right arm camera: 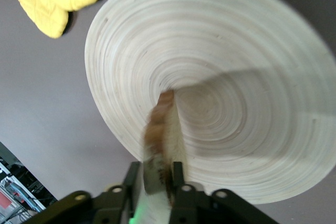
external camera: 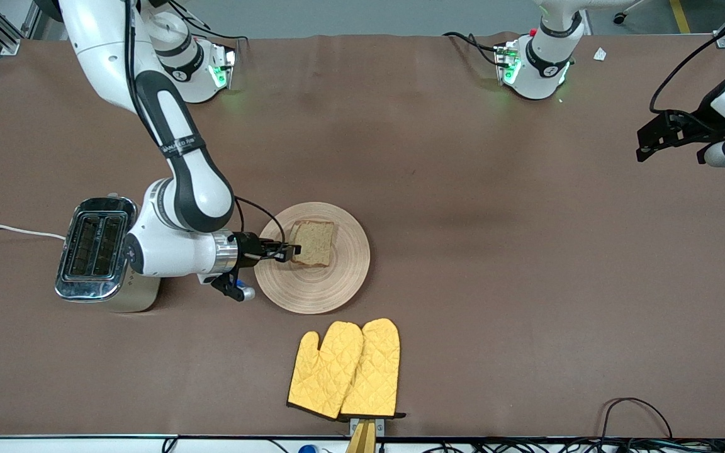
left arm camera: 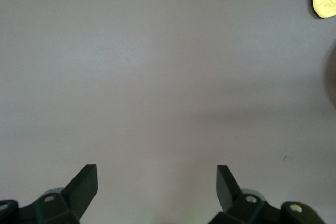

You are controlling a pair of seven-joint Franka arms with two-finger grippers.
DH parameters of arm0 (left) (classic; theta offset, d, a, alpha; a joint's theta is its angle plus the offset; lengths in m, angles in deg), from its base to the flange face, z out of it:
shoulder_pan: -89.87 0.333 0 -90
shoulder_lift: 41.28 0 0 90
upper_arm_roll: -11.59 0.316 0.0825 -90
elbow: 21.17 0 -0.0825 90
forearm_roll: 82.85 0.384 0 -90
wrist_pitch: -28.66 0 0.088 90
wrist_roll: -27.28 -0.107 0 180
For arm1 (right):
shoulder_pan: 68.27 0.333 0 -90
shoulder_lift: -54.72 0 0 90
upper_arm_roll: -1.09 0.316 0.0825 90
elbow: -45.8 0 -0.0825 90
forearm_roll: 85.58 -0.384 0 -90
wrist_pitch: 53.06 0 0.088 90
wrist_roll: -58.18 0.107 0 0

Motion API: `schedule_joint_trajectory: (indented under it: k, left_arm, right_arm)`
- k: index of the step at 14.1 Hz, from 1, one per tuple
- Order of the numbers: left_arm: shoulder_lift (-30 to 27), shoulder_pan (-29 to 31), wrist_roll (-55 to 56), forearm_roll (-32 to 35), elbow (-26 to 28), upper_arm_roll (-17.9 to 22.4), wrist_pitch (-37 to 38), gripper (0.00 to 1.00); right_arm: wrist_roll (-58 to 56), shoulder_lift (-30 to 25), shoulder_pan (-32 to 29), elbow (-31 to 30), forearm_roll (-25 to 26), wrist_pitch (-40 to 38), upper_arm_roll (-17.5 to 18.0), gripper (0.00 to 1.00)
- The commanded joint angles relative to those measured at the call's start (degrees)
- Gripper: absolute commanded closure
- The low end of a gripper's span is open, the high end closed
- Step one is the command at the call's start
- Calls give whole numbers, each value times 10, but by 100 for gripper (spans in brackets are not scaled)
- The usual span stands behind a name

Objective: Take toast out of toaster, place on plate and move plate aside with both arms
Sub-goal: 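Carry the bread to the wooden plate and release it with the right gripper, then withdraw the right gripper while the left gripper reaches toward the plate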

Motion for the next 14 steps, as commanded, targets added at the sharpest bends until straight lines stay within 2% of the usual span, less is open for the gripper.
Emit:
schedule_joint_trajectory:
  k: [1, 4, 6, 10, 13, 14]
  left_arm:
    - [2, 1, -2, 3, -8, -2, 0, 0]
    - [2, -1, -1, 1, -8, -2, -1, 0]
    - [2, -1, -3, -1, -8, -3, -1, 0]
    - [24, 1, -8, -36, -9, -2, -2, 0]
    - [33, 0, -6, -42, -9, -2, -12, 0]
    - [39, -2, -3, -47, -9, -2, -18, 0]
  right_arm:
    - [-7, -15, -13, 3, 49, -3, -13, 0]
    - [-9, -30, -17, 15, 137, -6, -31, 0]
    - [-8, -54, -17, 14, 214, -11, -43, 0]
    - [-8, -124, -18, -3, 362, -17, -66, 0]
    - [-33, -185, -46, -14, 437, -57, -72, 0]
    - [-53, -205, -63, -17, 439, -67, -72, 0]
